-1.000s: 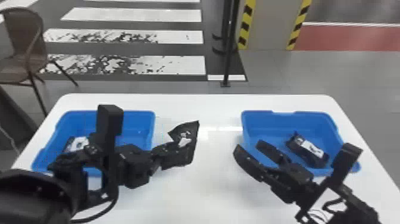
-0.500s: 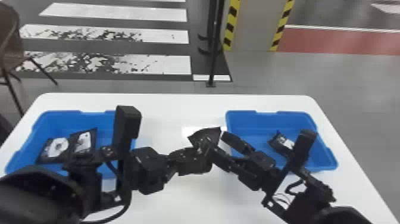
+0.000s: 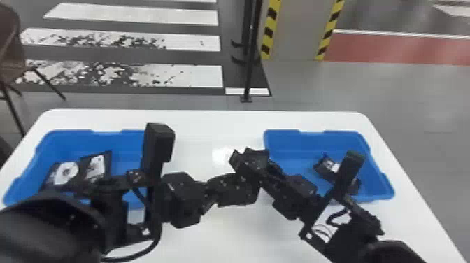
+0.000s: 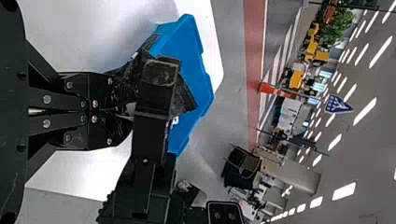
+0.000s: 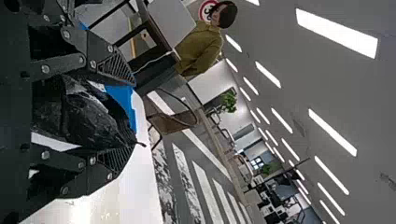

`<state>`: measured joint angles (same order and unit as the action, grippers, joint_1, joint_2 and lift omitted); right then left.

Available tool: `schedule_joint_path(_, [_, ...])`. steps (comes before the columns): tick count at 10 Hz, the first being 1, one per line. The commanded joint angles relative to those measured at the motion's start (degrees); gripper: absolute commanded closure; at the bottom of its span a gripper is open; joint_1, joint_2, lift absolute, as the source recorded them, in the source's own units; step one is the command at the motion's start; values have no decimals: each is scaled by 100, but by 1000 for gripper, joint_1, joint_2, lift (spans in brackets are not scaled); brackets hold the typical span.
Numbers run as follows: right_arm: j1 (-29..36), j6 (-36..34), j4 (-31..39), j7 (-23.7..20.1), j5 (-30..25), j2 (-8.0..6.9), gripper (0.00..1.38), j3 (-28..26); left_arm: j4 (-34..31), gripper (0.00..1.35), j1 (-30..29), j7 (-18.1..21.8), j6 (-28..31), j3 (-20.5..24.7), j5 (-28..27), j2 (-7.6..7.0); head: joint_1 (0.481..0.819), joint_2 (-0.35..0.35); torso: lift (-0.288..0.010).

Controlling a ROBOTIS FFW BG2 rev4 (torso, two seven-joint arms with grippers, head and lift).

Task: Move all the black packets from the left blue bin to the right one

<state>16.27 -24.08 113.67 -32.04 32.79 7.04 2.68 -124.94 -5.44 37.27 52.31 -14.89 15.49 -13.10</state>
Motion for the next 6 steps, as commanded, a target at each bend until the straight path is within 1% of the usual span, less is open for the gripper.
schedule_joint_path(1, [-10, 187, -12, 13, 23, -1, 1279, -5, 0, 1167, -4, 0, 0, 4, 5, 0, 695, -109, -140])
schedule_joint_path(2, [-10, 187, -12, 13, 23, -1, 1279, -5, 0, 1128, -18, -9, -28, 38, 16, 0, 695, -113, -140])
schedule_joint_path(3, [-10, 187, -26, 5, 58, -1, 1279, -5, 0, 927, -88, -62, -112, 141, 107, 18, 695, -114, -140])
schedule_joint_path(4, [-10, 187, -12, 5, 69, -1, 1279, -5, 0, 588, -131, -70, -168, 232, 107, 44, 695, -111, -140])
schedule_joint_path(5, [-24, 187, -12, 13, 69, -1, 1279, -85, 0, 328, -173, -79, -211, 335, 107, 53, 695, -103, -140])
schedule_joint_path(6, [-52, 187, -40, 13, 46, -1, 1279, -245, 0, 163, -271, -70, -295, 507, 142, 88, 695, -97, -140])
